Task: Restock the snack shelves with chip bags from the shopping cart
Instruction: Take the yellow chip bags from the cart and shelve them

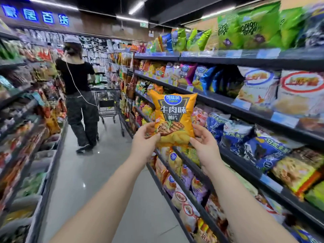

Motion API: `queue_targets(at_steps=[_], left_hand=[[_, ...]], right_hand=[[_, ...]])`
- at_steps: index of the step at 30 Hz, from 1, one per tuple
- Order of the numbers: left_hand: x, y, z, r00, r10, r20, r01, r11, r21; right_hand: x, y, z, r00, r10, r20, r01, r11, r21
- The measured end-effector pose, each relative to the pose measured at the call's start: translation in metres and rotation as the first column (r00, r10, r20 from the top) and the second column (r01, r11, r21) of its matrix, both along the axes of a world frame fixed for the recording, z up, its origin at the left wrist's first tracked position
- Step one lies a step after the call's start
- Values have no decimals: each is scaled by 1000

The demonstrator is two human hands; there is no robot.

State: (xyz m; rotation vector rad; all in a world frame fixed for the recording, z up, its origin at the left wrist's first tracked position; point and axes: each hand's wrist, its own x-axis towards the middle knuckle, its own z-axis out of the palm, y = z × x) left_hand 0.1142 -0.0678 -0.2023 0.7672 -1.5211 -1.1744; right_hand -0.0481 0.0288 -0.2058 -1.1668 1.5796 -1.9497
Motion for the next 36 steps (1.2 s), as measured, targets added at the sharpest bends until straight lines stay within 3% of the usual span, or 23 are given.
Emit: queue_targets(at_steps=[7, 12, 15, 21, 27, 36], left_hand=[[-55, -155, 15, 980, -183, 79, 183, 983, 0], [-127, -218, 43, 950, -287, 123, 293, 956, -29], [-182, -246, 61, 911, -407, 72, 409, 913, -11], [-287, -283, 95, 812, -580, 68, 581, 814, -6], [-372, -308, 117, 749, -649, 132, 660, 748, -68], [-445, -310, 104, 565, -793, 227, 825, 538, -173]], right_hand=[[-36, -116, 26, 986, -165, -10, 165, 986, 24], [-92, -166, 43, 956, -287, -64, 289, 957, 34], [-135, -185, 57, 916, -388, -106, 391, 921, 6], [-222, -207, 81, 801, -561, -209, 573, 820, -7], [-283, -221, 103, 647, -692, -320, 736, 676, 28], [-302, -201, 102, 399, -788, -469, 907, 414, 78]])
